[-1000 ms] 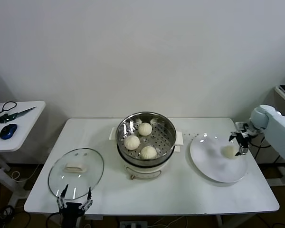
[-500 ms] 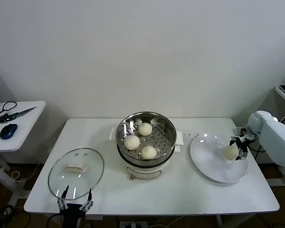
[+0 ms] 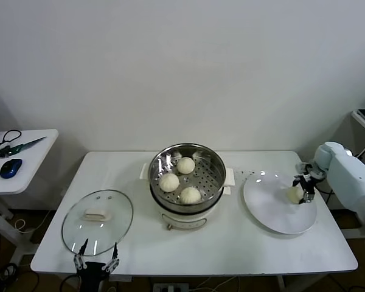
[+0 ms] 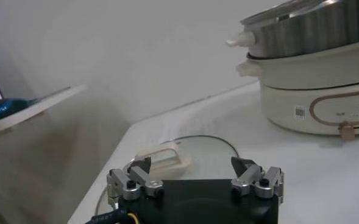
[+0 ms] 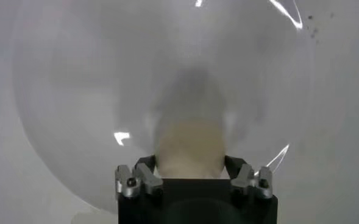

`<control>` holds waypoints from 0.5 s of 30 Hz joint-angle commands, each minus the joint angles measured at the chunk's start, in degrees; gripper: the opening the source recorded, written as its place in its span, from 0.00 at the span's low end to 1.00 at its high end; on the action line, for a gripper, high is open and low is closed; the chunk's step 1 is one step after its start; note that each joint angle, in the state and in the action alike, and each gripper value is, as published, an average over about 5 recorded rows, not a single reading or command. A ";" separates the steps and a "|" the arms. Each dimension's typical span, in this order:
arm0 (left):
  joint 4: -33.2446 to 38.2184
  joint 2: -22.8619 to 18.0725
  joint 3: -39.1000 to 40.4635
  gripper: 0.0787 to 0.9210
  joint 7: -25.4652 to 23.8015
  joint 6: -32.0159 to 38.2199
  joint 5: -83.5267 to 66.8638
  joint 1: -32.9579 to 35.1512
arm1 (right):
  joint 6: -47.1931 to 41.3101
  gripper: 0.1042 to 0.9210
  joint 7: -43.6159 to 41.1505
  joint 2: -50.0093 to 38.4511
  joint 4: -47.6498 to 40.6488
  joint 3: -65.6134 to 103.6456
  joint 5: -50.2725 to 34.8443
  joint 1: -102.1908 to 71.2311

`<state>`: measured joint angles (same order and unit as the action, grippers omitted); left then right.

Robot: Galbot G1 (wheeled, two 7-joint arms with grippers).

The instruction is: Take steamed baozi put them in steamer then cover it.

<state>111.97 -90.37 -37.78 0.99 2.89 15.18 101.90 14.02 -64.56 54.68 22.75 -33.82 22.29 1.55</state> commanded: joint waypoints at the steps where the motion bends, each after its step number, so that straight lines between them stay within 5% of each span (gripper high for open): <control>1: 0.17 -0.01 0.00 0.88 0.00 0.05 0.02 0.07 | 0.51 0.75 -0.29 1.06 -1.87 1.00 0.77 0.62; 8: 0.55 0.12 0.16 0.88 -0.08 0.22 -0.02 0.48 | -1.86 0.72 -2.01 -1.28 2.81 -5.33 -8.22 4.56; 15: 1.18 0.30 0.84 0.88 -0.20 0.73 -0.26 1.14 | -9.98 0.71 -3.18 -4.48 15.18 -29.16 -32.11 20.78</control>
<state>112.81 -90.25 -37.29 0.88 3.34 15.10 102.68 11.09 -66.71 52.74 26.78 -41.47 12.97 7.70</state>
